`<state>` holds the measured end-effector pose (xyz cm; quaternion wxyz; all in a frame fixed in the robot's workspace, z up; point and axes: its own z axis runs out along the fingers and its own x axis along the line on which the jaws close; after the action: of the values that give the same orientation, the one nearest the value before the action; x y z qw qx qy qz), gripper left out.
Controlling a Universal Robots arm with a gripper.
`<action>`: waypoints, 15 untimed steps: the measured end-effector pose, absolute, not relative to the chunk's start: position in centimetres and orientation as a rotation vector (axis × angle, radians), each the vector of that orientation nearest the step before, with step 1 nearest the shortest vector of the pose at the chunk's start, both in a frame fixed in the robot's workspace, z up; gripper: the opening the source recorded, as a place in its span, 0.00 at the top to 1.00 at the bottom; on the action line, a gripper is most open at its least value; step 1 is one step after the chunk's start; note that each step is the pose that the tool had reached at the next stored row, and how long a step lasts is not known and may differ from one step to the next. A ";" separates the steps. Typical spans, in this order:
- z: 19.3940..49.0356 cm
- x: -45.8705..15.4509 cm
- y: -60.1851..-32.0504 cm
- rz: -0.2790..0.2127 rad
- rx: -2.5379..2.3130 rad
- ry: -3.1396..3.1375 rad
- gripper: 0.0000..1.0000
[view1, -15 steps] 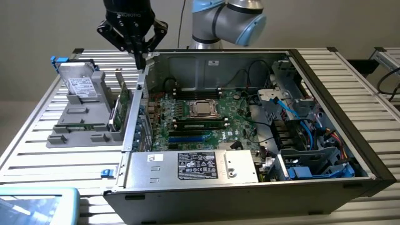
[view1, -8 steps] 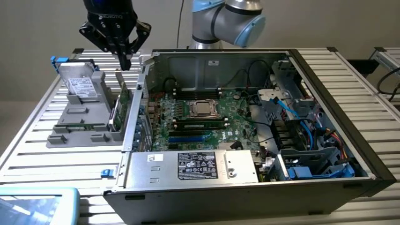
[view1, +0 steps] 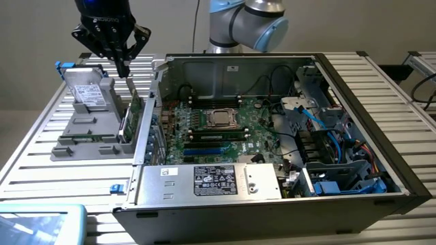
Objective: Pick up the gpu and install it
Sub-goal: 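Reach for the gpu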
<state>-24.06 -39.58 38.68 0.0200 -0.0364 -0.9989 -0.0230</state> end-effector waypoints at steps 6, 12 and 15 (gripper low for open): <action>38.3 -25.6 -38.7 -0.071 -0.113 -3.094 0.88; 37.9 -26.1 -37.6 -0.071 -0.113 -3.094 0.88; 37.8 -26.2 -37.3 -0.071 -0.113 -3.094 0.88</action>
<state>-26.17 -37.29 37.77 0.0225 -0.0365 -0.9988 -0.0229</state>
